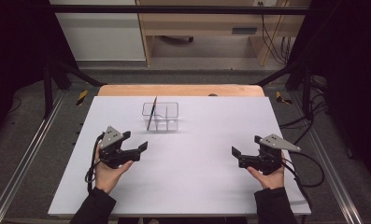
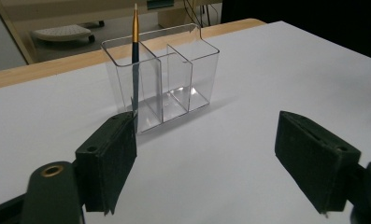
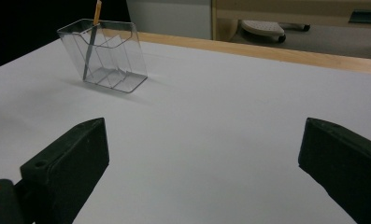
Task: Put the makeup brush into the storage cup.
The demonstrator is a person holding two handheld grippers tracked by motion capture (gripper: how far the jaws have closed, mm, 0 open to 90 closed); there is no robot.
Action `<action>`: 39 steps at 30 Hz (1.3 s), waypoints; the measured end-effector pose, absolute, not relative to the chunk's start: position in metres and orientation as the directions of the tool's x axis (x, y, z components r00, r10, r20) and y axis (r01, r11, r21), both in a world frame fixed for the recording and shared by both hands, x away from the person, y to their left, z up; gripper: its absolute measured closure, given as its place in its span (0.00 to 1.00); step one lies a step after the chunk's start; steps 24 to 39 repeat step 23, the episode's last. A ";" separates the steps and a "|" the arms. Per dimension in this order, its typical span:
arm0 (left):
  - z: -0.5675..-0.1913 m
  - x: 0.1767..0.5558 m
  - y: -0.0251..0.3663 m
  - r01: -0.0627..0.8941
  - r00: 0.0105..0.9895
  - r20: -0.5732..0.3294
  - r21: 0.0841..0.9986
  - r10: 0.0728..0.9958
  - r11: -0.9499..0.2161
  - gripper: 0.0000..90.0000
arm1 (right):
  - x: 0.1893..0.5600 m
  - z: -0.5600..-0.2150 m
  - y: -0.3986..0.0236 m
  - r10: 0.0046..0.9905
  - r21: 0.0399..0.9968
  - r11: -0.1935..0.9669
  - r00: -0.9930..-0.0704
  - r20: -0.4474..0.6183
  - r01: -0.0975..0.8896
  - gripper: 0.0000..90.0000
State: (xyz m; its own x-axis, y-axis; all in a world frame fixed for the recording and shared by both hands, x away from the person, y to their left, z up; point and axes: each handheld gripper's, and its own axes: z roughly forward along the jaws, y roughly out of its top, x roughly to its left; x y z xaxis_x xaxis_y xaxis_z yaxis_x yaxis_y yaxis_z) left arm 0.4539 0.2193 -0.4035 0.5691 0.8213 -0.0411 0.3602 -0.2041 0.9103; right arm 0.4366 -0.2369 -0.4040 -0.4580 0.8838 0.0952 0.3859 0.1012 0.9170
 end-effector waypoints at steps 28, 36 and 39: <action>-0.419 0.436 0.255 0.388 0.524 -0.068 0.907 0.849 -0.166 0.11 | 0.435 -0.407 -0.234 0.873 0.905 0.137 -0.480 0.081 0.403 0.02; -0.419 0.436 0.255 0.388 0.524 -0.068 0.907 0.849 -0.166 0.11 | 0.435 -0.407 -0.234 0.873 0.905 0.137 -0.480 0.081 0.403 0.02; -0.419 0.436 0.255 0.388 0.524 -0.068 0.907 0.849 -0.166 0.11 | 0.435 -0.407 -0.234 0.873 0.905 0.137 -0.480 0.081 0.403 0.02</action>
